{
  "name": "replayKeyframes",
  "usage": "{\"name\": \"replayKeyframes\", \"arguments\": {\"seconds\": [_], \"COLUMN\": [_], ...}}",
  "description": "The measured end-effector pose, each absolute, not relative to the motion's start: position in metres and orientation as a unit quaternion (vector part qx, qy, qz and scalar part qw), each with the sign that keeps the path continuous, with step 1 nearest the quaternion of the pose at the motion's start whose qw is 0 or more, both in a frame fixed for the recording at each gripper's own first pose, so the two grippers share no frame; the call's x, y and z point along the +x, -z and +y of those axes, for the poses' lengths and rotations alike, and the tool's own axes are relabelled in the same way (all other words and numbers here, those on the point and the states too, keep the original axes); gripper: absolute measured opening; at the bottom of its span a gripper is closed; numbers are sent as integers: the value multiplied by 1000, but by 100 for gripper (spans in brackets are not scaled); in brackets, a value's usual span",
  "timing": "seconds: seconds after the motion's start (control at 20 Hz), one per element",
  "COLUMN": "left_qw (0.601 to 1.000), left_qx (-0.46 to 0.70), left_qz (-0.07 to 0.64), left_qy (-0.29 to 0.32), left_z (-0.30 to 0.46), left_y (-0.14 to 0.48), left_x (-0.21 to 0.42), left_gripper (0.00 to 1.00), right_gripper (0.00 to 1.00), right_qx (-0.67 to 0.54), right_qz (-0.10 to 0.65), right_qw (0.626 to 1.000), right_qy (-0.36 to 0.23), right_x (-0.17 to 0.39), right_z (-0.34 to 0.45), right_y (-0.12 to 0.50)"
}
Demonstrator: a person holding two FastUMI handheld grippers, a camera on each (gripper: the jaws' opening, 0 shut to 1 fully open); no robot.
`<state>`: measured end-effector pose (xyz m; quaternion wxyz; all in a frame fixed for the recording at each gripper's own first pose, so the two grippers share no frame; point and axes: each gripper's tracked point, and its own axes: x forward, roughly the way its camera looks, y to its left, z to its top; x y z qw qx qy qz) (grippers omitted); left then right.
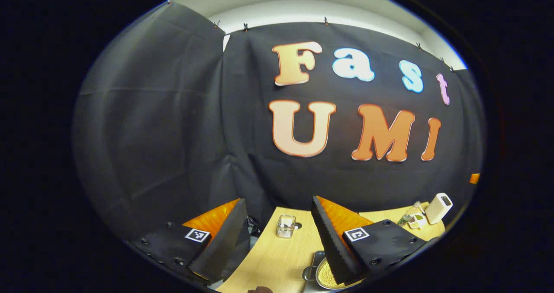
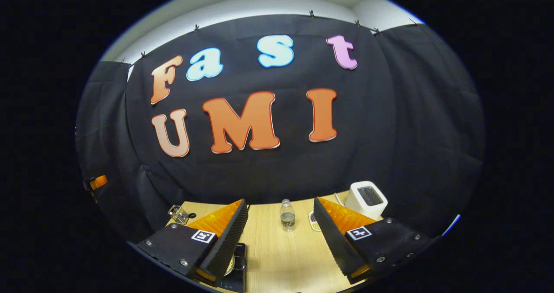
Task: First push the handle of the pot to place it horizontally, then grasp the pot with both hands and set it on the induction cooktop.
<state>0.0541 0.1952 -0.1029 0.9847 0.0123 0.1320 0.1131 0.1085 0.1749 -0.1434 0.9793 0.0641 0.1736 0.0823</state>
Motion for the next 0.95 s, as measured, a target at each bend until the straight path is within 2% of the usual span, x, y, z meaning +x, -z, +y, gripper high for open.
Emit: {"name": "replayKeyframes", "arguments": {"seconds": [0.15, 0.4, 0.6, 0.95], "left_qw": [990, 989, 992, 993], "left_qx": [7, 55, 55, 31], "left_qz": [90, 26, 9, 30], "left_qy": [-106, -132, -117, -108], "left_z": [200, 206, 183, 183], "left_y": [41, -24, -36, -30], "left_x": [44, 35, 27, 25], "left_gripper": [97, 97, 97, 96], "right_gripper": [95, 95, 94, 94], "right_qx": [67, 52, 50, 51], "right_qz": [138, 94, 72, 64], "right_qw": [985, 993, 995, 996], "right_qy": [-76, -51, -42, -42], "right_x": [94, 80, 70, 62], "right_z": [156, 119, 114, 109], "right_y": [91, 40, 23, 19]}}
